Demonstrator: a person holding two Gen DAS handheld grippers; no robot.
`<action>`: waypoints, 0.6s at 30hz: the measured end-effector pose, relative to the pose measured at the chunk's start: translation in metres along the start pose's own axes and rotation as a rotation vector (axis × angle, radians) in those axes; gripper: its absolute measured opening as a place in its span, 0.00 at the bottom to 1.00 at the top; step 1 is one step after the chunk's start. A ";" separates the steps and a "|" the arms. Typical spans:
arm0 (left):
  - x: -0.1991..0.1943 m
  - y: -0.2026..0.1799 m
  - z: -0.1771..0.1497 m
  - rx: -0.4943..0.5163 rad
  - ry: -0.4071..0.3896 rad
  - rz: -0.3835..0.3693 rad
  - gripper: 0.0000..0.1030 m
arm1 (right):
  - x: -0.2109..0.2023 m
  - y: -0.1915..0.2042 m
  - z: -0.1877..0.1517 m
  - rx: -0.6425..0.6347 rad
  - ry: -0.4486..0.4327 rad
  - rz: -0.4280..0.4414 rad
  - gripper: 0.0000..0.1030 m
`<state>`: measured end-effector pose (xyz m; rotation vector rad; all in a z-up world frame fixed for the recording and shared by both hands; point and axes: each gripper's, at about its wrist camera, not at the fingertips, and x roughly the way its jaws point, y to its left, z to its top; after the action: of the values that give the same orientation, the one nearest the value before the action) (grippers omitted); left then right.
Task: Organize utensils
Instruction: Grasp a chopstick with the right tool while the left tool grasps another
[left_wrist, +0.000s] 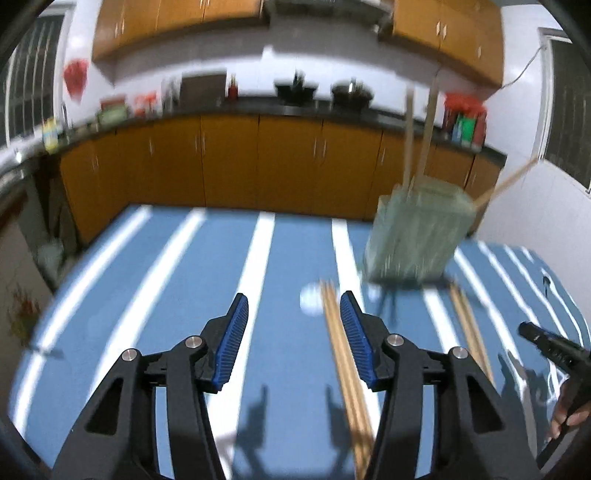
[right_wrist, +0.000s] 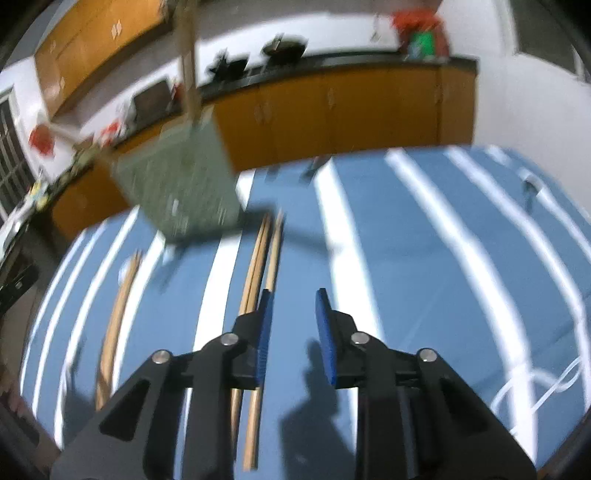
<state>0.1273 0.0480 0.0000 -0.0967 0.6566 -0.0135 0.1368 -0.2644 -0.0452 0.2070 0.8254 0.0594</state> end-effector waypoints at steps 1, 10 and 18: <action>0.005 0.001 -0.007 -0.004 0.028 -0.005 0.48 | 0.005 0.003 -0.012 -0.013 0.020 0.006 0.22; 0.033 -0.013 -0.048 0.001 0.176 -0.082 0.40 | 0.022 0.028 -0.033 -0.100 0.096 -0.036 0.09; 0.043 -0.024 -0.064 0.027 0.239 -0.124 0.27 | 0.020 -0.001 -0.023 -0.016 0.082 -0.091 0.08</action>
<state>0.1223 0.0170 -0.0745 -0.1101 0.8879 -0.1551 0.1334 -0.2594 -0.0745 0.1522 0.9149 -0.0113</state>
